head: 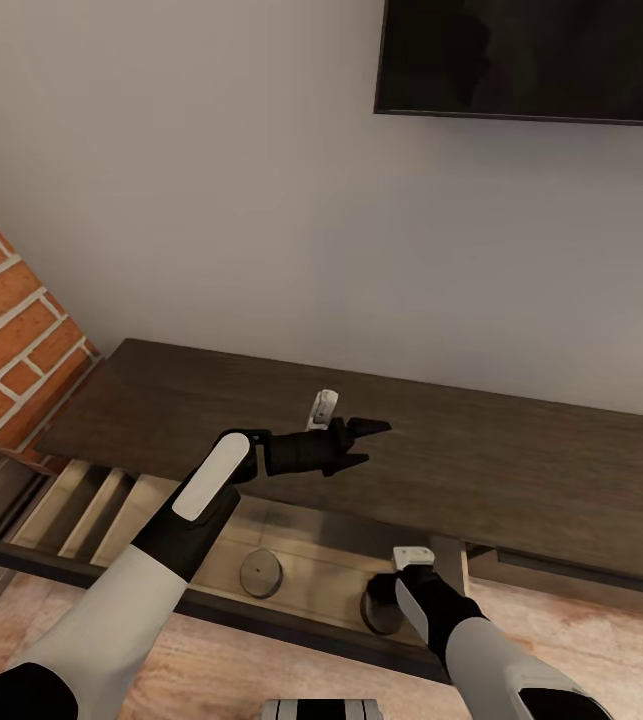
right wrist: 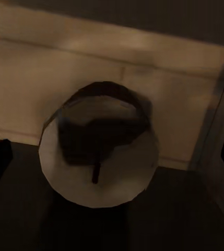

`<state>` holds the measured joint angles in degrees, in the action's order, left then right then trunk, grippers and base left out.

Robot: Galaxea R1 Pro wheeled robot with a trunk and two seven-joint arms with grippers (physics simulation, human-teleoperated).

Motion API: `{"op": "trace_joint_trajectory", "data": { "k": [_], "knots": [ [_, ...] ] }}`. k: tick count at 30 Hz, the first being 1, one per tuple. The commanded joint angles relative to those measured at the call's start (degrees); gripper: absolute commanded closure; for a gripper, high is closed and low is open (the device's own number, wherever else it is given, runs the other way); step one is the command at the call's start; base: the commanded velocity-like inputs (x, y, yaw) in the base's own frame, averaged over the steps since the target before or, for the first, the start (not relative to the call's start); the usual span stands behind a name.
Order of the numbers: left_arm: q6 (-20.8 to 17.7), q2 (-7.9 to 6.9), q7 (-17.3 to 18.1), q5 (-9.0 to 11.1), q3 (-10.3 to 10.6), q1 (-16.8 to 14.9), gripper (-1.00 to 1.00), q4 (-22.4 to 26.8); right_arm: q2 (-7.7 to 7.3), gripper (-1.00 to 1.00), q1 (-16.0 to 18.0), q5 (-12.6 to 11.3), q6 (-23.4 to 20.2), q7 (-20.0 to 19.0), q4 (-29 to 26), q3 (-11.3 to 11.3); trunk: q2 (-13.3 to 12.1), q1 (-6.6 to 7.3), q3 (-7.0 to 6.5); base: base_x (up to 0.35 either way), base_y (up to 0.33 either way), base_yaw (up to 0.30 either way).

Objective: Place each of the two pumpkins and all three candles from the living room inside a cabinet in the living room (use any cabinet), then make sure every cabinet is closed, and position the cauldron so it is next to a table in the living room.

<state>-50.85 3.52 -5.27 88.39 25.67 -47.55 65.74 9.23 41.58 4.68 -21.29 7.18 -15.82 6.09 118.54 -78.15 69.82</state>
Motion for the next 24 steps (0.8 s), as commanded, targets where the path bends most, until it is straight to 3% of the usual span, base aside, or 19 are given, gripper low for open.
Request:
{"op": "trace_joint_trajectory", "data": {
  "k": [1, 5, 11, 15, 22, 24],
  "knots": [
    [0.0, 0.00, 0.0, 0.0, 0.0, 0.0, -1.00, 0.0, -0.36, -1.00, 0.0, 0.0, -0.3, -2.8, -1.5, 0.0, 0.0, 0.00, 0.00, 0.000, 0.000, 0.000],
    [0.0, 0.00, 0.0, 0.0, 0.0, 0.0, -1.00, 0.0, -2.15, -1.00, 0.0, 0.1, -2.2, -13.3, -3.6, -0.1, 0.0, 0.00, 0.00, 0.000, 0.000, 0.000],
    [0.0, 0.00, 0.0, 0.0, 0.0, 0.0, -1.00, 0.0, -3.43, -1.00, 0.0, 0.1, -4.1, -24.0, -5.3, -0.1, 0.0, 0.00, 0.00, 0.000, 0.000, 0.000],
    [0.0, 0.00, 0.0, 0.0, 0.0, 0.0, -1.00, 0.0, -3.95, -1.00, 0.0, 0.1, -8.7, -30.1, -6.1, -0.2, 0.0, 0.00, 0.00, 0.000, 0.000, 0.000],
    [0.0, 0.00, 0.0, 0.0, 0.0, 0.0, -1.00, 0.0, -6.13, -1.00, -0.1, 0.1, -10.9, -42.9, -7.2, -0.3, 0.0, 0.00, 0.00, 0.000, 0.000, 0.000],
    [0.0, -0.05, 0.0, 0.0, 0.0, 0.0, -1.00, 0.0, -6.36, -1.00, -0.1, 0.1, -13.8, -46.5, -7.2, -0.3, 0.0, 0.00, 0.00, 0.000, 0.000, 0.000]
  ]
}}
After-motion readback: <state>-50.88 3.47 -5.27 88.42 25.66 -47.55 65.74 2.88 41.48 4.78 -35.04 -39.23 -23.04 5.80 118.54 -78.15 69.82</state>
